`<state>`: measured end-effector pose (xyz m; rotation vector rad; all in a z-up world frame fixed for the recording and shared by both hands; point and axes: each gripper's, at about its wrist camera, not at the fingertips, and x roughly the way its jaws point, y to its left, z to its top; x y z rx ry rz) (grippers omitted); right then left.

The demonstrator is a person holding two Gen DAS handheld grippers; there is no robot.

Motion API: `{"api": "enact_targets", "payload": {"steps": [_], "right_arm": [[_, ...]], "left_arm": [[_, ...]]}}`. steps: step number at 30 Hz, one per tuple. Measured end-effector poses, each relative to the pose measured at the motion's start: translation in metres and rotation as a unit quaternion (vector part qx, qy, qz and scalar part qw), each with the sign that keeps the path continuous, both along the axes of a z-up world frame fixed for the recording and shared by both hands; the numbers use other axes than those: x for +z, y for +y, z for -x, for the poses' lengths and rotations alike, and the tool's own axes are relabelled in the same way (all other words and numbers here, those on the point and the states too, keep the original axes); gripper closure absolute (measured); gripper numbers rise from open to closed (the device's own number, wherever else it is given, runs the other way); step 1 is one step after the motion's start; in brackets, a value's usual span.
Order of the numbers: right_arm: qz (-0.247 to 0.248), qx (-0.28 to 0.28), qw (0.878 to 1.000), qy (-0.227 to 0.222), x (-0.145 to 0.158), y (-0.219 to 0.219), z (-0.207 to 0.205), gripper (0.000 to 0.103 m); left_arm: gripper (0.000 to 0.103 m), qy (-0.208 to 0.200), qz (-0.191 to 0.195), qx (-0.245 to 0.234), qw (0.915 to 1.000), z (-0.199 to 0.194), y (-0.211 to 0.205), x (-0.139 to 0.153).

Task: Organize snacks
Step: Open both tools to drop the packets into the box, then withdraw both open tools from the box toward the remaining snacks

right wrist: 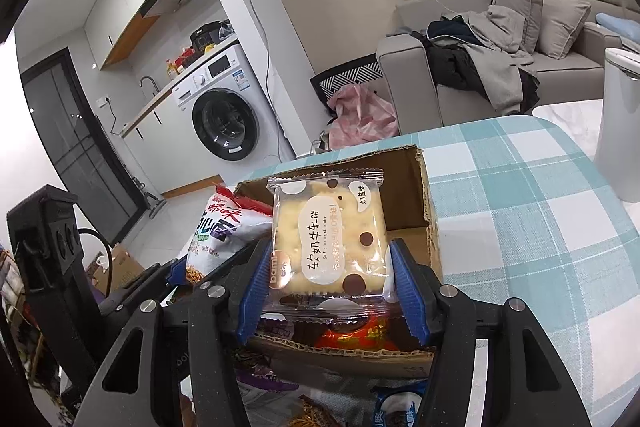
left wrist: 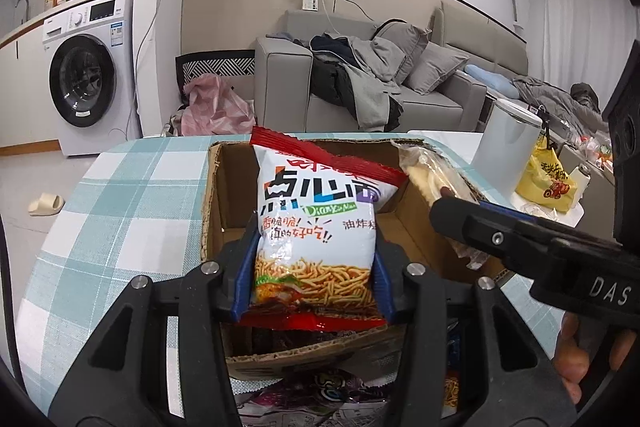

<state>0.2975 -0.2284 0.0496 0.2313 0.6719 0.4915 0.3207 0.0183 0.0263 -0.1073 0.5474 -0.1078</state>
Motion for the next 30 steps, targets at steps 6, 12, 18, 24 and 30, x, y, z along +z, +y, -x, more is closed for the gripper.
{"api": "enact_targets", "payload": {"steps": [6,12,18,24,30], "right_arm": [[0.012,0.001,1.0,-0.013,0.002,0.001,0.006,0.041],[0.029,0.002,0.999,-0.038,0.011,-0.008,0.022,0.023],[0.025,0.001,0.999,-0.042,0.02,-0.03,0.038,0.0],[0.043,-0.01,0.998,-0.041,0.02,-0.05,0.057,0.0],[0.091,-0.017,0.994,-0.056,0.019,-0.052,0.08,0.0]], "left_arm": [[0.057,0.007,0.026,-0.002,0.9996,0.002,0.008,0.004],[0.02,-0.006,0.047,-0.012,0.9988,0.019,0.017,0.014],[0.001,-0.01,0.026,-0.013,0.9995,0.047,0.013,0.027],[0.001,0.01,0.003,0.012,0.9999,0.082,0.017,0.033],[0.001,0.019,0.006,0.039,0.999,0.118,0.029,0.033]]}}
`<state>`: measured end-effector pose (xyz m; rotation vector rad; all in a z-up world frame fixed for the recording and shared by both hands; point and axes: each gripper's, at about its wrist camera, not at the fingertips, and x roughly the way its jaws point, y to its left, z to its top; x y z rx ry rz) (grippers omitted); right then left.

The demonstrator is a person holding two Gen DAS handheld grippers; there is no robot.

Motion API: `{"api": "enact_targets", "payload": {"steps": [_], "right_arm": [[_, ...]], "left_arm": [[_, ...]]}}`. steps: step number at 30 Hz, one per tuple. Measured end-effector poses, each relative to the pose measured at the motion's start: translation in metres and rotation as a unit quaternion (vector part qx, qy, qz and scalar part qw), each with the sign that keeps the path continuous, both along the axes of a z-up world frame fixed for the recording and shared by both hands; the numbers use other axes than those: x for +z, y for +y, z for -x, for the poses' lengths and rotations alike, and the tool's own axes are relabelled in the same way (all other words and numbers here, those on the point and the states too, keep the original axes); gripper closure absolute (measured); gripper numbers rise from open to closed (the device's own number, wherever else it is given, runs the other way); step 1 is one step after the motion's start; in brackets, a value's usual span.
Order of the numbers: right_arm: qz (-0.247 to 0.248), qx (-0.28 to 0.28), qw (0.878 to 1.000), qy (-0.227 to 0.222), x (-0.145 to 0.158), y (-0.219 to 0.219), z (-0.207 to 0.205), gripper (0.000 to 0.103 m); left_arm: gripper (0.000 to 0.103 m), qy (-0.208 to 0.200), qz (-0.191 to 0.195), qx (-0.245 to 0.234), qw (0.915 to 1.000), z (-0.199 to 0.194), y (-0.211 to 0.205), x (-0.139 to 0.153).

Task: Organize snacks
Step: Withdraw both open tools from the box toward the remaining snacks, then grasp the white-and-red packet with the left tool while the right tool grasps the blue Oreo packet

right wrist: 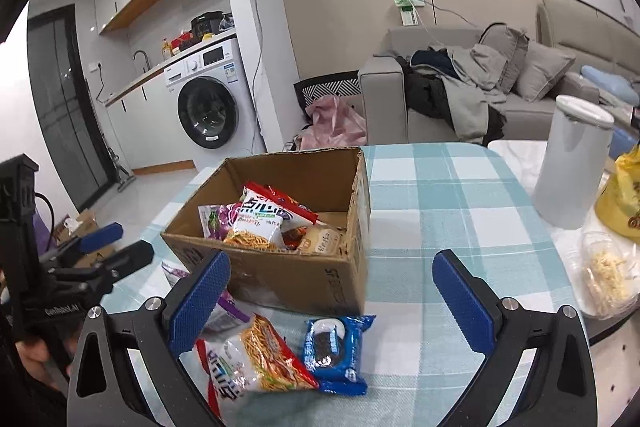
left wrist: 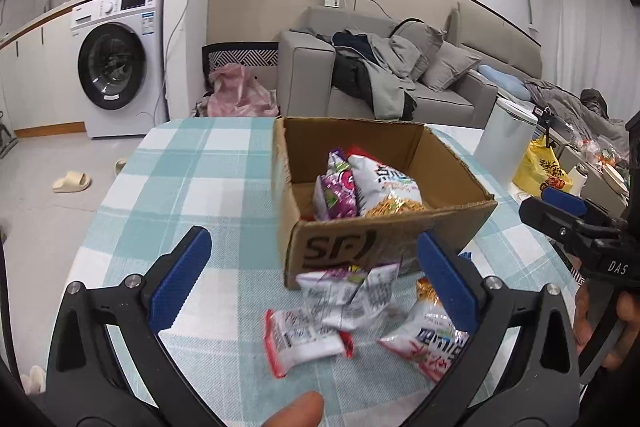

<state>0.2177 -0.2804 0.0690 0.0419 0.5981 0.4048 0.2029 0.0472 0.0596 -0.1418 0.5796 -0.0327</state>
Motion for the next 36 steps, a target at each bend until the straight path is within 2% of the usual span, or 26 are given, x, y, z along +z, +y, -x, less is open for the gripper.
{"api": "enact_targets", "payload": {"steps": [8,14,20,36], "right_arm": [[0.026,0.025,0.999,0.013,-0.016,0.004,0.021,0.0],[0.04,0.031,0.998,0.025,-0.029,0.005,0.018,0.0],[0.042,0.023,0.998,0.045,-0.034,0.002,0.01,0.0],[0.068,-0.003,0.992,0.108,-0.073,-0.009,-0.017,0.0]], "left_arm": [[0.001,0.021,-0.011,0.013,0.9996,0.03,0.01,-0.01],[0.001,0.042,-0.012,0.01,0.999,0.037,0.009,-0.029],[0.001,0.057,-0.011,0.017,0.9982,0.031,0.009,-0.045],[0.001,0.108,-0.014,0.01,0.994,0.01,0.008,-0.077]]}}
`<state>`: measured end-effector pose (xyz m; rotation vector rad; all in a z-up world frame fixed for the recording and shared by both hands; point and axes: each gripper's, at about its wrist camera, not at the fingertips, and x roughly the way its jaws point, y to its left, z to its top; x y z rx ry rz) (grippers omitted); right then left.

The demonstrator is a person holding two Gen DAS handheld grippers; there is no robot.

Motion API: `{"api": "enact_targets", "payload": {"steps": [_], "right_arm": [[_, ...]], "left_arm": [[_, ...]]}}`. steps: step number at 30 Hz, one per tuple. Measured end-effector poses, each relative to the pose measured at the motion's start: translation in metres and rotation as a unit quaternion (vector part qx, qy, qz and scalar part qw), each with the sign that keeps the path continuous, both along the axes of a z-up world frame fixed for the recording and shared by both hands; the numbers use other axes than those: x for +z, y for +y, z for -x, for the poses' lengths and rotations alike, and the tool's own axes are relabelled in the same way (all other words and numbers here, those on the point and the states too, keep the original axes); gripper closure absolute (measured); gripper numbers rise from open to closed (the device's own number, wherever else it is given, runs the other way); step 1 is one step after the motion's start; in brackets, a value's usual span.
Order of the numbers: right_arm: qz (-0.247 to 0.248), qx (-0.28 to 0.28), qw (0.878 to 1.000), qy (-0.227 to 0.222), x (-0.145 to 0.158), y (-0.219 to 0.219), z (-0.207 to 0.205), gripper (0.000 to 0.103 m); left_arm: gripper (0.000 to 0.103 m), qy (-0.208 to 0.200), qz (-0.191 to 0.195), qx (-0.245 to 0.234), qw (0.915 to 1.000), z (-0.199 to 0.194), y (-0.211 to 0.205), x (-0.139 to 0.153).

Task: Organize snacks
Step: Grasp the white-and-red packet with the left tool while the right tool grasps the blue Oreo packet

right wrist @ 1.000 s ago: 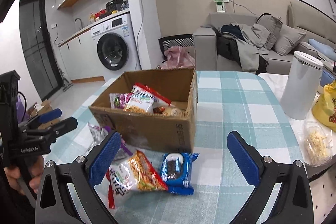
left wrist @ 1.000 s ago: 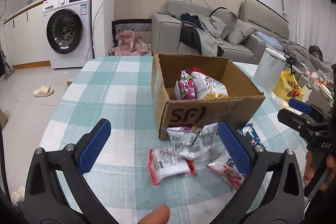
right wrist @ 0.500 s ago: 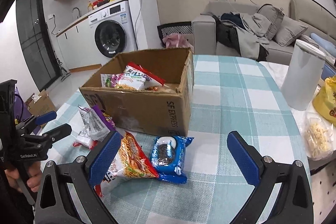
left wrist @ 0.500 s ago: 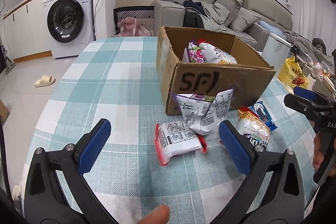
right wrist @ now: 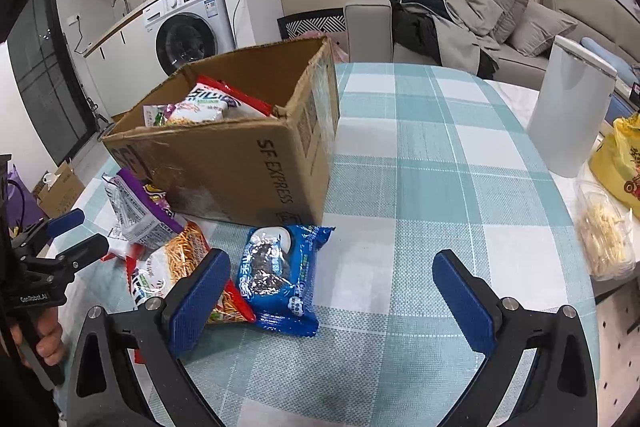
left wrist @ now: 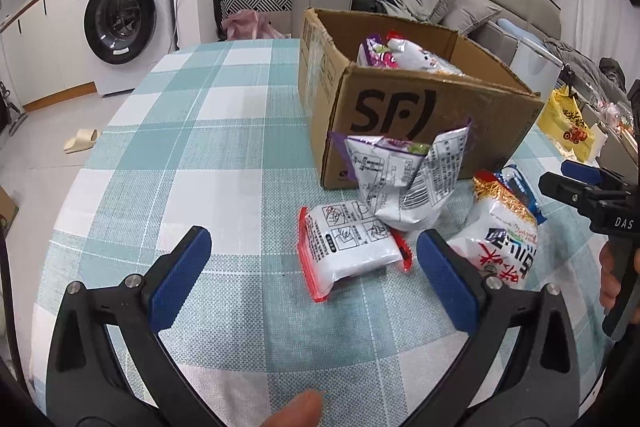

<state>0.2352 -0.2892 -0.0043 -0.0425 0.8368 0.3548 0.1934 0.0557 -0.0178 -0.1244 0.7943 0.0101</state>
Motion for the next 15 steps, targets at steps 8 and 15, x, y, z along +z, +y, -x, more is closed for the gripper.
{"api": "enact_targets", "payload": {"steps": [8,15], "right_arm": [[0.013,0.013,0.999,0.034,-0.027,0.009,-0.009,0.0],[0.022,0.042,0.998,0.039,-0.035,0.026,-0.007,0.0]], "left_arm": [[0.001,0.02,0.011,-0.003,0.9997,-0.01,0.005,-0.015],[0.001,0.026,0.01,-0.005,0.9996,-0.016,0.004,-0.021]]}}
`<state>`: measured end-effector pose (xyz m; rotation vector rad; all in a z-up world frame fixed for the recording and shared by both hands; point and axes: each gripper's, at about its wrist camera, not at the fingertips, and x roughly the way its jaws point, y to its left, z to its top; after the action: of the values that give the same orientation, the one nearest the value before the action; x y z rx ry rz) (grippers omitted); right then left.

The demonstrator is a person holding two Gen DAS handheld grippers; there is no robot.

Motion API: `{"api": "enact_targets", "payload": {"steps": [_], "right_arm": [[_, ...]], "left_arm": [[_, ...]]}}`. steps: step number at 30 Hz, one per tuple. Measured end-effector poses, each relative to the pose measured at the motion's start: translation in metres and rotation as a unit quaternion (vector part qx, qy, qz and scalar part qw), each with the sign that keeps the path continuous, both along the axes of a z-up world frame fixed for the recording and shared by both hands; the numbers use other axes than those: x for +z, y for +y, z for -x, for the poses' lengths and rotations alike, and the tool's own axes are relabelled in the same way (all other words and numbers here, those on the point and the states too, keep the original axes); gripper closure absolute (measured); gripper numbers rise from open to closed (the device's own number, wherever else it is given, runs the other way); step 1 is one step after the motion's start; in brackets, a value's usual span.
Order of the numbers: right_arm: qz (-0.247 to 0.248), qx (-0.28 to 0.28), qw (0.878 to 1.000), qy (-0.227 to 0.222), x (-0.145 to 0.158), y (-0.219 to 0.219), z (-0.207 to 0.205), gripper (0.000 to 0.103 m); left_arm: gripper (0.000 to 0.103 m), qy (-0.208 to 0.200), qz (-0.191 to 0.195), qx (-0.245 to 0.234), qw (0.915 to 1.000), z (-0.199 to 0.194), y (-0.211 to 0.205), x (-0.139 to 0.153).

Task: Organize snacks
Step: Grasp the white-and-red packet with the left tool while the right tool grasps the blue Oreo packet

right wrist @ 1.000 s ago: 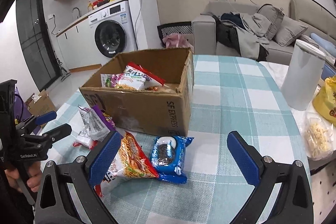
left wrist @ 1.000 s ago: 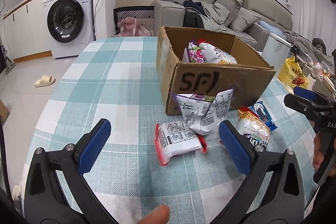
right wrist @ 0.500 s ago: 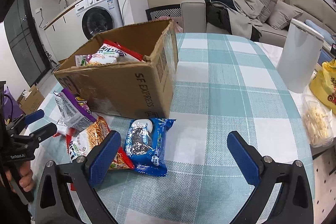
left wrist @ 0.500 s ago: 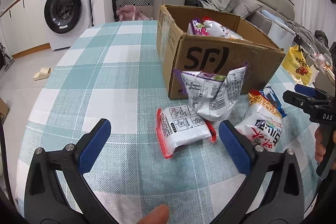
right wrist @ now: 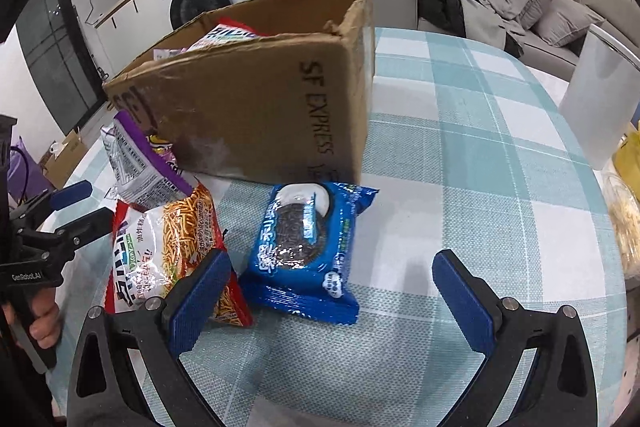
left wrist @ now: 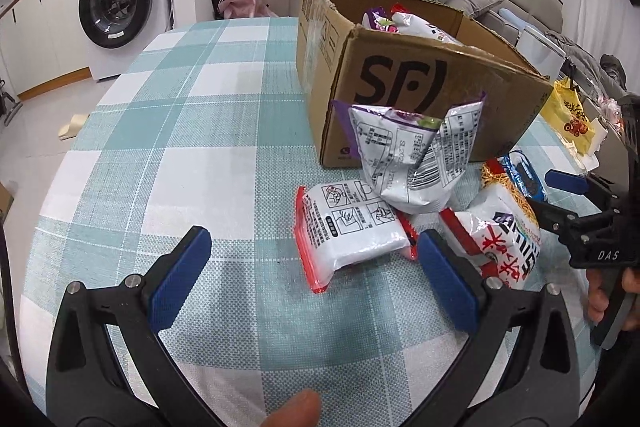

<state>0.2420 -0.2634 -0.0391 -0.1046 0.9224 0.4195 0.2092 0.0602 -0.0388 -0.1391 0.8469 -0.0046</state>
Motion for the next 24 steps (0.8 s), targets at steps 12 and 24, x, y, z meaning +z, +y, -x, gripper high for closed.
{"api": "enact_targets", "payload": {"steps": [12,24], "right_arm": [[-0.012,-0.028,0.999,0.016,-0.006,-0.011,-0.012,0.0],[-0.007,-0.011,1.0,0.003,-0.003,-0.003,-0.003,0.033]], "left_arm": [[0.001,0.014,0.005,0.003,0.9999,-0.006,0.004,-0.008],[0.001,0.015,-0.006,0.004,0.9999,-0.005,0.001,-0.009]]}}
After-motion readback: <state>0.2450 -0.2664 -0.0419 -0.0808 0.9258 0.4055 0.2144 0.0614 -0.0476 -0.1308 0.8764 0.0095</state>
